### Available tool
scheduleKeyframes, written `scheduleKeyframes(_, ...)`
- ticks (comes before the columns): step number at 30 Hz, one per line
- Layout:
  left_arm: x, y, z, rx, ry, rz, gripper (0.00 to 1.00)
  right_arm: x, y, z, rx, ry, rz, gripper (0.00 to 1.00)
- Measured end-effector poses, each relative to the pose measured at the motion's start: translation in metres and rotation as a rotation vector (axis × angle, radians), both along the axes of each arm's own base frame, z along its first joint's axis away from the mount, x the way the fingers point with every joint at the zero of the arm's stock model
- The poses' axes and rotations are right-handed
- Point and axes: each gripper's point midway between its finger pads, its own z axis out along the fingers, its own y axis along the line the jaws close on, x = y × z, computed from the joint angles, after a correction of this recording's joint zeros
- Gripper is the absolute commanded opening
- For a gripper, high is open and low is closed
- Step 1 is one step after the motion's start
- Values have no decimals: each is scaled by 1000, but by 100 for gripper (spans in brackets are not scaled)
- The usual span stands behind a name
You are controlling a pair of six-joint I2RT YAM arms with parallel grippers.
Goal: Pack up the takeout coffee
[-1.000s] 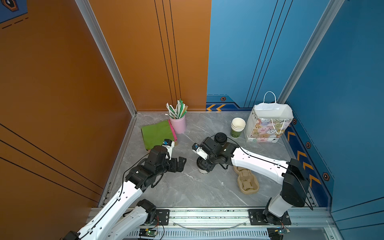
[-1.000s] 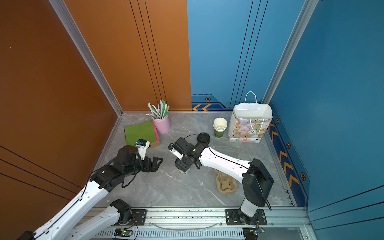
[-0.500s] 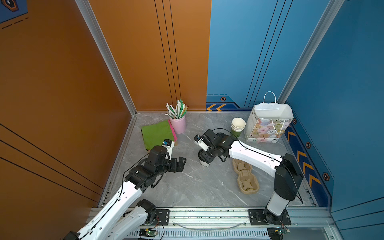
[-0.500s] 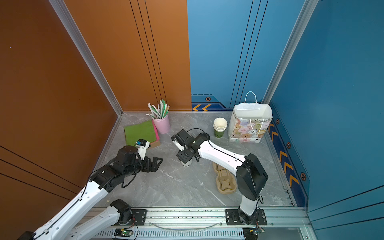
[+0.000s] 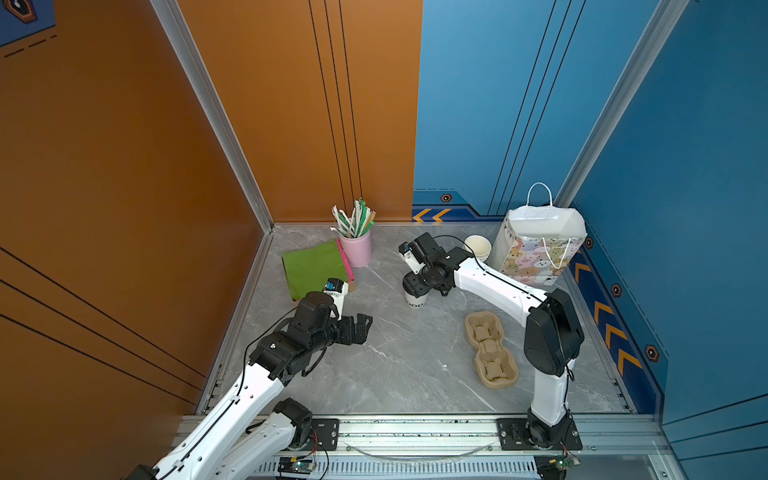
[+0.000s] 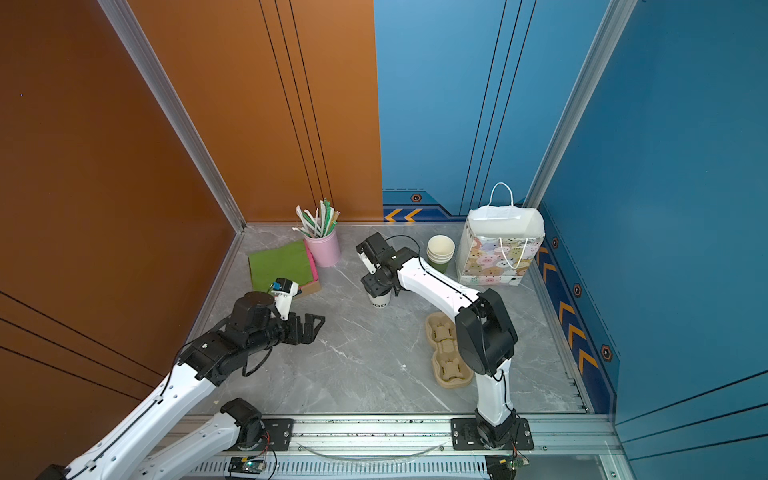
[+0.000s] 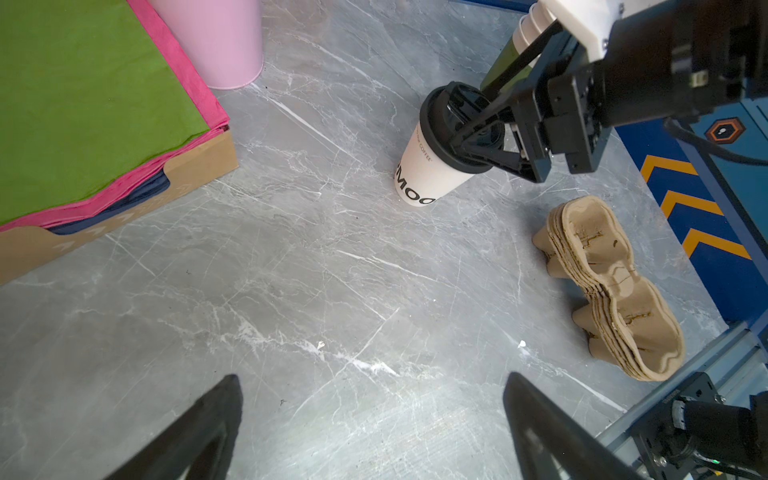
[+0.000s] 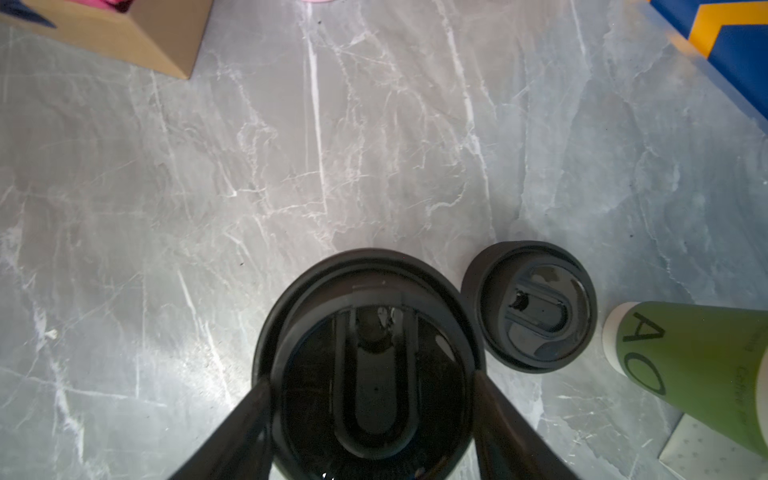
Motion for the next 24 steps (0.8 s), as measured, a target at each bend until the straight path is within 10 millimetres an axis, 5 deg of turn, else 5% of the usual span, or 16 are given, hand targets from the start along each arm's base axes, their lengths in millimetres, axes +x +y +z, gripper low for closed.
scheduleKeyframes(9,0,1,0,-1,-1,1,98,35,-15,0,20,-17,-63,69)
scheduleKeyframes(18,-1,1,1,-4,-6,2,98,42,-14,0,29,-19,-67,73)
scheduleKeyframes(24,-2,2,-1,-3,-6,2,98,44,-10,-2,39,-11,-64,84)
